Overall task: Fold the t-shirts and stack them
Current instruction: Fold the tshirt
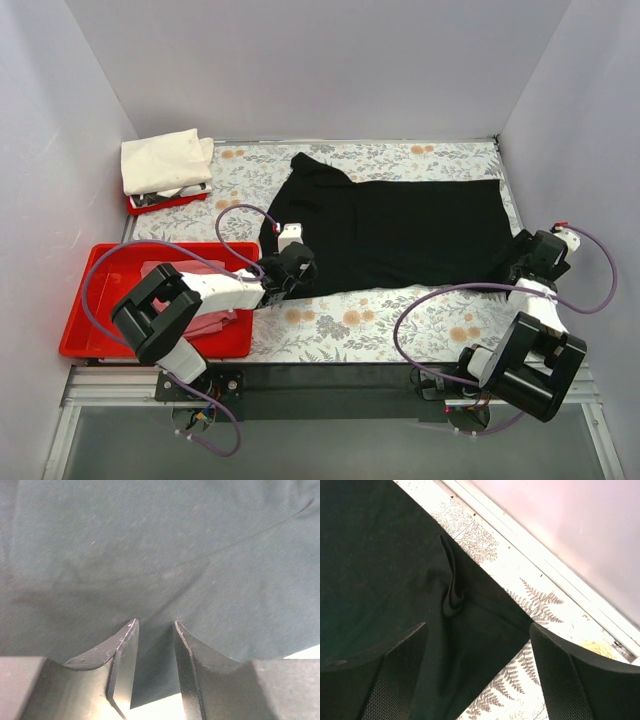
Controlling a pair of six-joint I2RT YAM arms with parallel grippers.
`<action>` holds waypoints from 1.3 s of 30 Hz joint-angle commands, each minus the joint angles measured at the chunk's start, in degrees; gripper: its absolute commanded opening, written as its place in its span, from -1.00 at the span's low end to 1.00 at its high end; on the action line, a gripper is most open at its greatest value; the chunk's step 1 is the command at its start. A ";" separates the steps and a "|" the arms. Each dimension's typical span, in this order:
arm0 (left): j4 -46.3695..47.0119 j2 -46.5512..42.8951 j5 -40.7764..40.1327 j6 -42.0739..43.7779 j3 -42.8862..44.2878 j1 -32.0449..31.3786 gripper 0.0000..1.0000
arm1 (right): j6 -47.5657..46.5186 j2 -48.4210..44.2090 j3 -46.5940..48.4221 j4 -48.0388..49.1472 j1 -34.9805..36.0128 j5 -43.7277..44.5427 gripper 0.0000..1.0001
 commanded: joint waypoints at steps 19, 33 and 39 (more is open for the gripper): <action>-13.65 -1.16 -1.22 2.82 8.04 -0.35 -0.31 | -4.41 15.01 6.82 1.90 -1.06 2.20 -0.11; -16.11 -1.25 -2.54 2.02 7.95 -0.35 -0.31 | -4.14 14.31 6.73 0.32 -1.24 4.13 -0.90; -16.73 -1.07 -2.98 2.20 9.18 -0.35 -0.31 | -3.35 13.52 6.64 -1.17 -1.24 8.26 -0.97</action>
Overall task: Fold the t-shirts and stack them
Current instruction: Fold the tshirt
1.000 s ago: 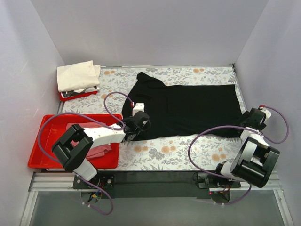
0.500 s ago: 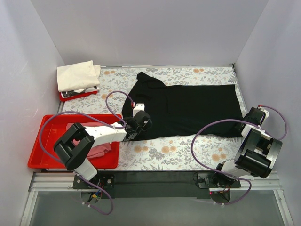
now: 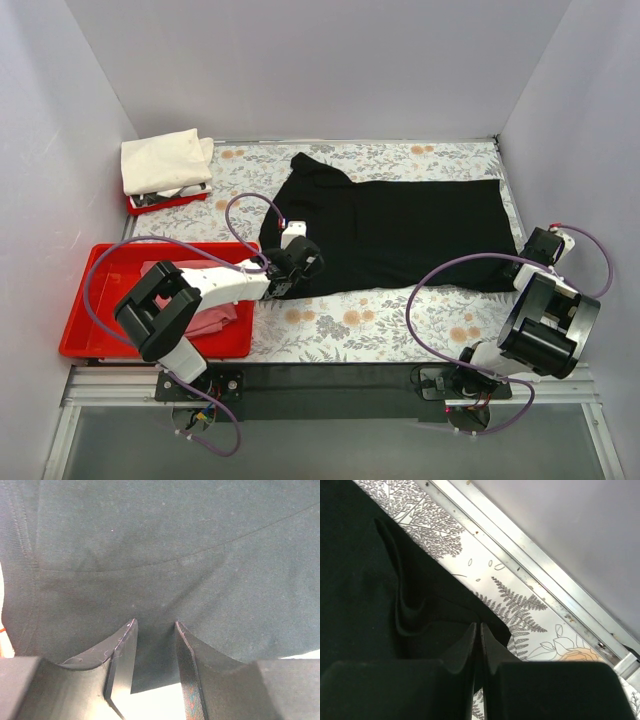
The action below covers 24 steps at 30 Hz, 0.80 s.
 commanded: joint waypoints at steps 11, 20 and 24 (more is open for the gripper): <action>2.83 6.68 -0.64 5.31 17.71 -1.01 -0.31 | 2.23 -3.21 0.80 -2.34 -1.06 8.00 -0.97; 4.23 14.07 1.56 6.45 24.05 -1.71 -0.31 | 3.20 -5.67 -1.13 -3.57 -1.42 8.79 -0.97; 4.23 12.50 0.51 7.24 23.08 -1.63 -0.30 | 3.37 -5.41 -1.22 -3.84 -1.42 9.05 -0.97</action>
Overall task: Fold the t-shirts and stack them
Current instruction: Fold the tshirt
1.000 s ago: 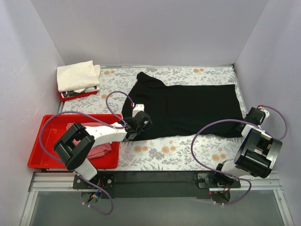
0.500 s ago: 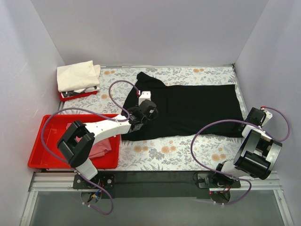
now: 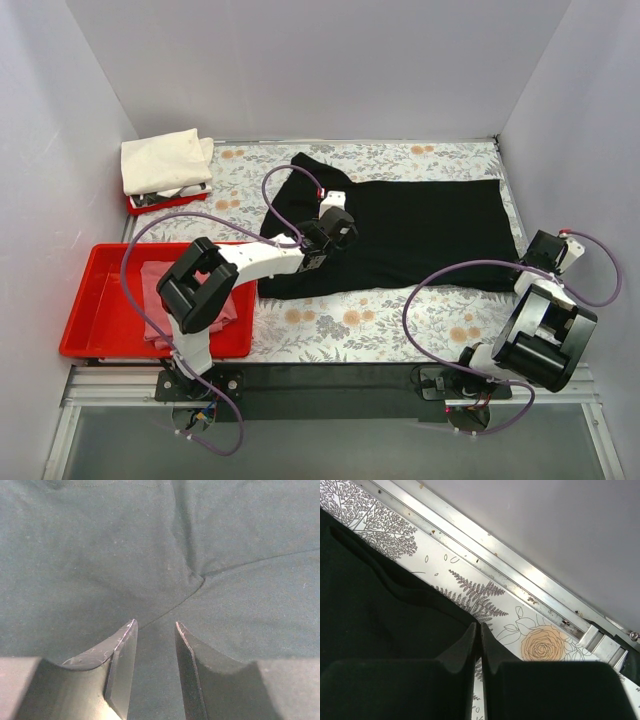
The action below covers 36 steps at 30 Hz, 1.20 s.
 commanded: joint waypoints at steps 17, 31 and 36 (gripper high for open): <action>1.95 -4.67 0.01 3.73 7.71 17.01 -0.22 | -2.65 -15.12 0.02 2.69 10.74 -13.79 0.69; 4.41 20.38 9.41 -0.39 33.27 28.09 -0.27 | -3.71 -12.13 4.15 2.69 23.58 -11.23 0.70; 5.46 29.33 10.02 -0.57 41.38 29.50 -0.28 | -3.89 -11.96 4.95 2.69 25.95 -11.23 0.70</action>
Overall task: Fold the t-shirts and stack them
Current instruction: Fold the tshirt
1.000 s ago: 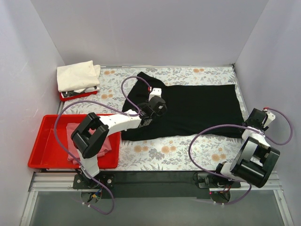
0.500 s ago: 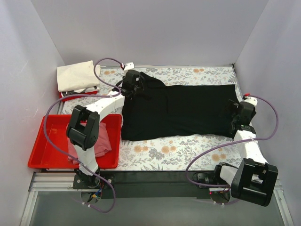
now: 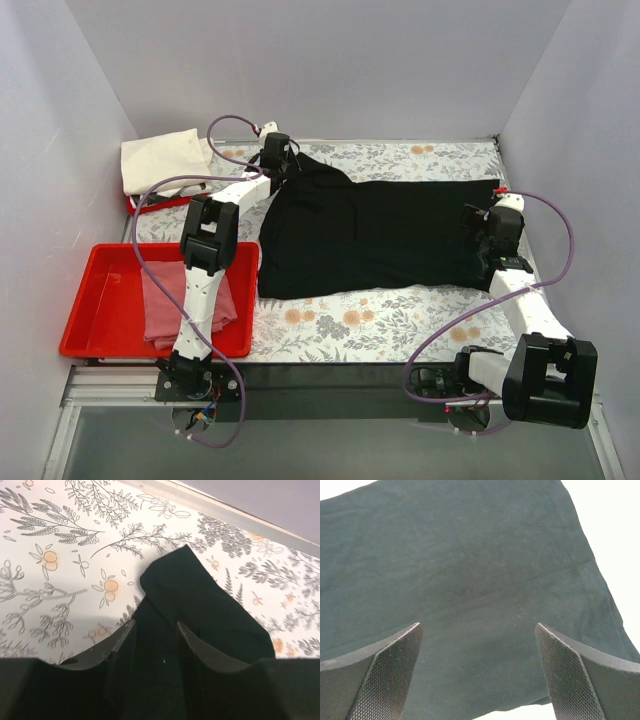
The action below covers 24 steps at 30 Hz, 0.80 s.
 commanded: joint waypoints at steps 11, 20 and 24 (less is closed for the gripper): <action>3.46 9.92 6.16 1.67 11.53 3.07 -0.28 | -1.03 1.05 4.32 1.53 4.75 1.16 0.70; 6.27 12.30 7.21 3.78 12.67 3.16 -0.31 | -1.20 3.43 5.20 1.53 6.86 2.04 0.70; 7.85 12.39 10.55 3.26 11.88 3.16 -0.32 | -1.29 3.69 5.38 1.53 7.30 2.48 0.70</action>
